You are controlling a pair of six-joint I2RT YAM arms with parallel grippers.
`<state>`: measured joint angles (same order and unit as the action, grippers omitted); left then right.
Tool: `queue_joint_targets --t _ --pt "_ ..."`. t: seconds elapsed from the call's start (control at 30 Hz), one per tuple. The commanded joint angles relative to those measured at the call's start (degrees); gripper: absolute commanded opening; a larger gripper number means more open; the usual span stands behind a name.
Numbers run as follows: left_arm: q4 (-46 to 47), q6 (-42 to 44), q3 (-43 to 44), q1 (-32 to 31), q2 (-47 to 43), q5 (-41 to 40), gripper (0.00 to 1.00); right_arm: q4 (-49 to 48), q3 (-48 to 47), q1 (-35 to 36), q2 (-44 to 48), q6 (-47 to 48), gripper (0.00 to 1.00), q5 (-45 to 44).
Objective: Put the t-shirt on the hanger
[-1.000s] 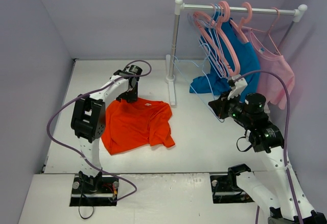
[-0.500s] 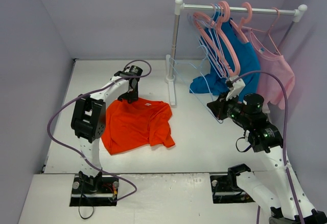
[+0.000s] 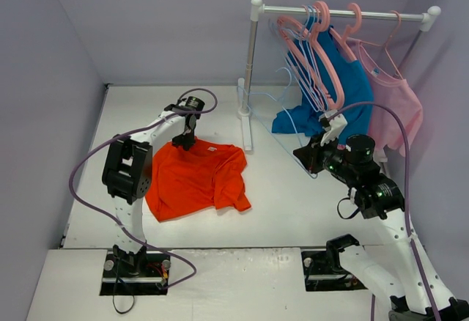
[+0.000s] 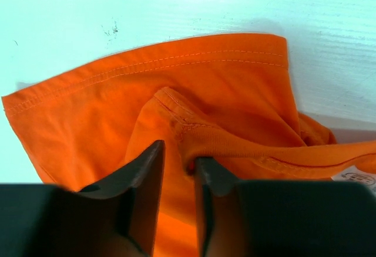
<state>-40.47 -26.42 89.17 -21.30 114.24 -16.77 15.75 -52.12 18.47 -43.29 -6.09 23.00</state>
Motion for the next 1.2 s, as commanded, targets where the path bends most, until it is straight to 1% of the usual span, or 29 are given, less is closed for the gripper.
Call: queue_joint_targets --t 0.0,0.1,0.13,0.27,0.37,0.47,0.6,0.7,0.8,0.97,1.17 --pt "1.88 1.89 0.22 0.47 -4.36 -1.94 0.08 -3.44 -0.44 1.73 -0.66 0.81 0.00 1.68" --pt "2.49 4.13 -0.04 0.47 -5.94 -1.69 0.01 -3.44 -0.27 2.78 -1.44 1.08 0.00 3.07" --pt "3.27 5.11 -0.36 0.55 -6.65 -1.22 0.00 -3.52 -0.11 3.57 -1.68 1.23 0.00 3.87" --pt "4.87 7.21 -1.68 1.41 -9.29 0.37 0.00 -3.52 0.09 5.48 -3.08 1.34 0.00 5.82" --pt "6.85 8.48 -3.24 1.93 -12.25 1.17 0.00 -3.69 0.73 6.74 -4.32 1.27 0.00 8.74" --pt "8.68 9.90 -4.99 2.23 -15.55 2.65 0.00 -3.87 1.20 7.67 -5.69 1.24 0.00 9.87" --pt "9.35 11.47 -6.02 2.23 -19.21 5.23 0.00 -4.32 1.40 8.24 -8.20 1.25 0.00 15.01" --pt "9.79 12.09 -6.98 2.31 -20.87 7.97 0.00 -4.49 1.05 8.85 -9.97 2.13 0.00 16.80" --pt "9.55 12.53 -7.59 2.23 -22.08 9.02 0.00 -4.59 0.14 9.12 -11.42 2.82 0.00 19.09" --pt "9.22 12.08 -9.21 2.23 -24.51 9.17 0.00 -5.21 -1.10 10.68 -14.65 4.04 0.00 19.35" --pt "8.02 11.29 -9.57 2.14 -24.55 10.46 0.00 -7.04 -1.06 11.42 -15.91 4.43 0.00 17.64"
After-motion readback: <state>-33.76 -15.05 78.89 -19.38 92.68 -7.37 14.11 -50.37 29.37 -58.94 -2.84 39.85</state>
